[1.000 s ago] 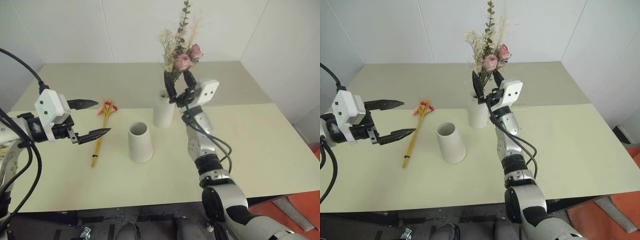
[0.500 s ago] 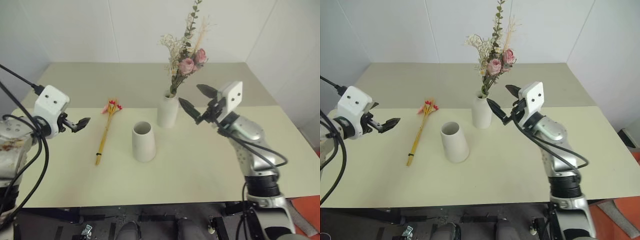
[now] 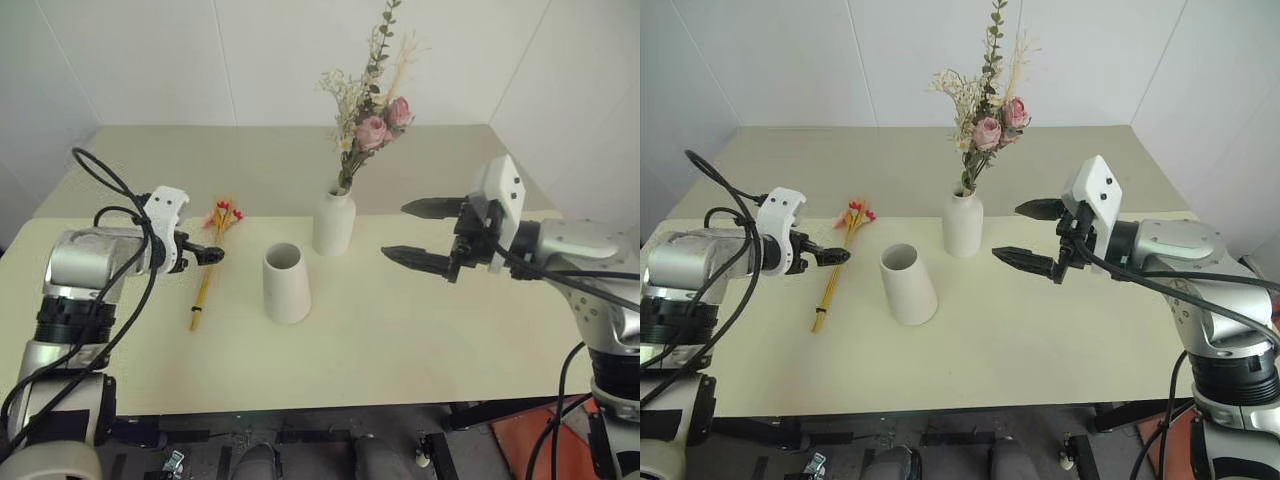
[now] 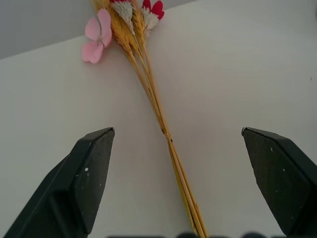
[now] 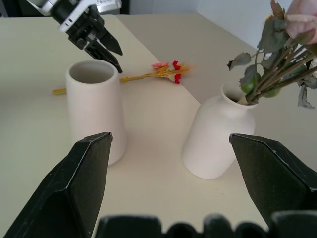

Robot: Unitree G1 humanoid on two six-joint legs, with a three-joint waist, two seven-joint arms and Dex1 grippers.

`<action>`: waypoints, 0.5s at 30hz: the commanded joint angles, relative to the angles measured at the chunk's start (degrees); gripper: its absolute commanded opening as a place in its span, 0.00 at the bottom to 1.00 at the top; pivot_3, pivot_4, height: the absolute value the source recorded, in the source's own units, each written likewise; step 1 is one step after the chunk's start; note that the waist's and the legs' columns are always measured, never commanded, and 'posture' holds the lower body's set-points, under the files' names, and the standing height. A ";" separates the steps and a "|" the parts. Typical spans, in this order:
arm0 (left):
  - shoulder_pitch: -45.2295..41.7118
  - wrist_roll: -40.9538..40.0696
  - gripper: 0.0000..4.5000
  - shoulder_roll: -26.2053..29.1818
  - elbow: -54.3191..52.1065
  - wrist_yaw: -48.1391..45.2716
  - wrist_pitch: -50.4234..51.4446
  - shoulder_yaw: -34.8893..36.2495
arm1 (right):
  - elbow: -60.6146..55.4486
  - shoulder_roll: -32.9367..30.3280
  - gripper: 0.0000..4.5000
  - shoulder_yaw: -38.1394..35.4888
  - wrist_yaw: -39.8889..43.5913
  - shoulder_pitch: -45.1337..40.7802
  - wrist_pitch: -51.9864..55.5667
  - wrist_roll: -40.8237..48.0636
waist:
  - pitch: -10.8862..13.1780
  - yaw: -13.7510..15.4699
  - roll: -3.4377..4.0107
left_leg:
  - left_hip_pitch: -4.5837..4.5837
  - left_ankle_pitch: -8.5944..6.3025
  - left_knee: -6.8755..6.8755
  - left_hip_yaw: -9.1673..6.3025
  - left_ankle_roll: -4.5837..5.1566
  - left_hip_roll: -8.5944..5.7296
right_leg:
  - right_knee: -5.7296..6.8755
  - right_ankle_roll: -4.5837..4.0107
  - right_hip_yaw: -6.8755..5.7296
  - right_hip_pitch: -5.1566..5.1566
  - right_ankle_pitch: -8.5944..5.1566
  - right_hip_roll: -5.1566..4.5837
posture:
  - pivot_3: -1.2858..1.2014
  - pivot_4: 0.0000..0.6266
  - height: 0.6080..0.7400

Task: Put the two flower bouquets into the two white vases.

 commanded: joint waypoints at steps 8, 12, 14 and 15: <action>-7.98 4.56 0.59 -2.83 16.27 -4.10 -6.33 -5.53 | -4.92 -1.14 1.00 -4.91 -3.40 2.19 2.66 2.98 | 0.00 0.70 -0.01 | -0.12 0.00 0.10 -0.02 0.00 -0.05 | 0.03 0.01 -0.03 0.00 0.00 -0.05 | 0.52 0.24 1.00; -9.30 5.24 0.31 -4.03 20.38 -5.53 -7.25 -6.08 | -5.21 -1.33 1.00 -5.39 -4.00 2.85 2.61 3.12 | 0.00 0.94 -0.01 | -0.11 0.00 0.14 -0.02 0.00 -0.05 | 0.00 0.01 -0.03 0.00 0.00 -0.05 | 0.52 0.24 1.00; -9.84 5.82 0.16 -4.64 22.66 -5.55 -7.78 -6.18 | -5.14 -1.29 1.00 -5.47 -4.28 3.00 2.28 3.02 | 0.00 1.10 -0.01 | -0.11 0.00 0.16 -0.01 0.00 -0.05 | 0.01 0.01 -0.03 0.00 0.00 -0.05 | 0.52 0.24 1.00; -10.11 6.37 0.10 -4.97 23.76 -4.97 -8.18 -6.14 | -5.06 -1.10 1.00 -5.46 -4.61 2.94 2.19 3.00 | 0.00 1.13 -0.01 | -0.11 0.00 0.18 -0.02 0.00 -0.05 | 0.01 0.01 -0.03 0.00 0.00 -0.04 | 0.52 0.24 1.00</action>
